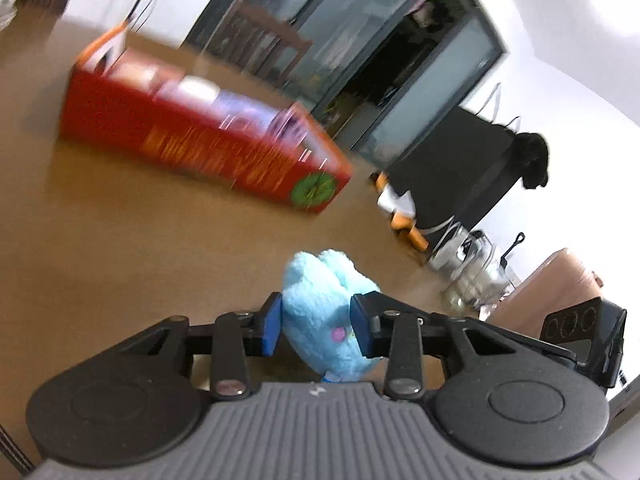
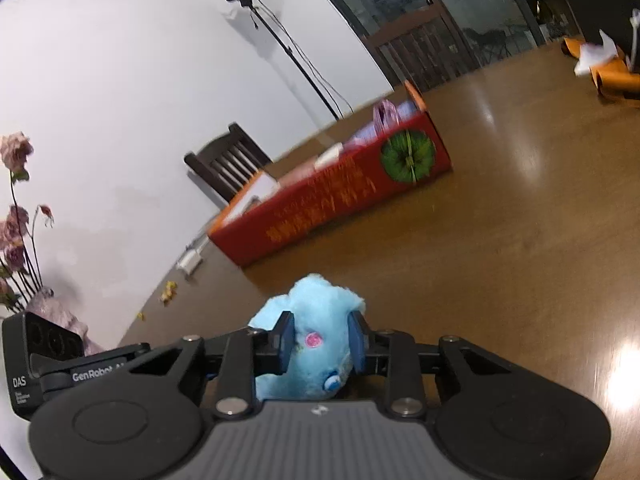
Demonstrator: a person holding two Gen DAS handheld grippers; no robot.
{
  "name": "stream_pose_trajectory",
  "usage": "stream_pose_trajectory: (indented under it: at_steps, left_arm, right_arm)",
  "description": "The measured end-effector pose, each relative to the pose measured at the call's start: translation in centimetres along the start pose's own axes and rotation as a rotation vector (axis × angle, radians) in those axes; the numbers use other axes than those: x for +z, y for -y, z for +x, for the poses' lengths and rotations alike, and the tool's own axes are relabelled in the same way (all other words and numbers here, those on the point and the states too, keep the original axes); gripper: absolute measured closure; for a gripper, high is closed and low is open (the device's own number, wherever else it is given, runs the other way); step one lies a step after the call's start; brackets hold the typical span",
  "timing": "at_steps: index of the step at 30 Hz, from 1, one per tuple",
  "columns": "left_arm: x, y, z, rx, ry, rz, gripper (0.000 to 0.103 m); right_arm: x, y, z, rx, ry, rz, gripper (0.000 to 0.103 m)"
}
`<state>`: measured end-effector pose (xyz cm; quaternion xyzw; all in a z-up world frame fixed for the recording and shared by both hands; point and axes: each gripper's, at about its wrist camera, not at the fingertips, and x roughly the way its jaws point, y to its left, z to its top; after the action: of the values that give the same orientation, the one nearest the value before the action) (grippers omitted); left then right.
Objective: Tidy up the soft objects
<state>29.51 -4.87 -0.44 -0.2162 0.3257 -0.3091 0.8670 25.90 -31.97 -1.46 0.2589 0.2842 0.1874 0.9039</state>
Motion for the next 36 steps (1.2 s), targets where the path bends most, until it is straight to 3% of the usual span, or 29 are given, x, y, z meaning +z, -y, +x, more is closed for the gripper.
stream_pose_trajectory:
  at_steps: [6,10,15,20,24,28,32,36]
  left_arm:
    - [9.2,1.4,5.3,-0.032,0.024,0.086,0.066]
    - [14.1,0.7,9.9,-0.009,0.015,0.081,0.066]
    - [15.7,-0.8,14.7,0.039,-0.055,0.094,0.067]
    - [15.1,-1.8,17.0,0.079,-0.1,0.124,0.067]
    - [14.9,-2.2,17.1,0.118,-0.098,0.146,0.066]
    - [15.4,-1.8,14.9,0.128,-0.065,0.186,0.063]
    - [16.0,-0.5,11.4,0.181,-0.027,0.251,0.062]
    - [16.6,0.9,6.9,0.233,0.019,0.306,0.059]
  right_arm:
    - [8.9,-0.7,2.3,-0.044,0.114,-0.145,0.075]
    - [14.4,0.2,6.5,-0.093,0.109,-0.188,0.075]
    - [17.1,2.2,12.0,-0.158,0.031,-0.212,0.075]
    - [16.8,3.0,14.9,-0.194,-0.006,-0.228,0.076]
    - [15.5,2.3,15.3,-0.265,-0.007,-0.325,0.076]
    - [16.0,1.5,13.5,-0.26,0.029,-0.343,0.076]
    - [17.4,0.6,10.8,-0.255,0.065,-0.363,0.075]
    - [18.4,-1.9,7.6,-0.244,0.102,-0.413,0.067]
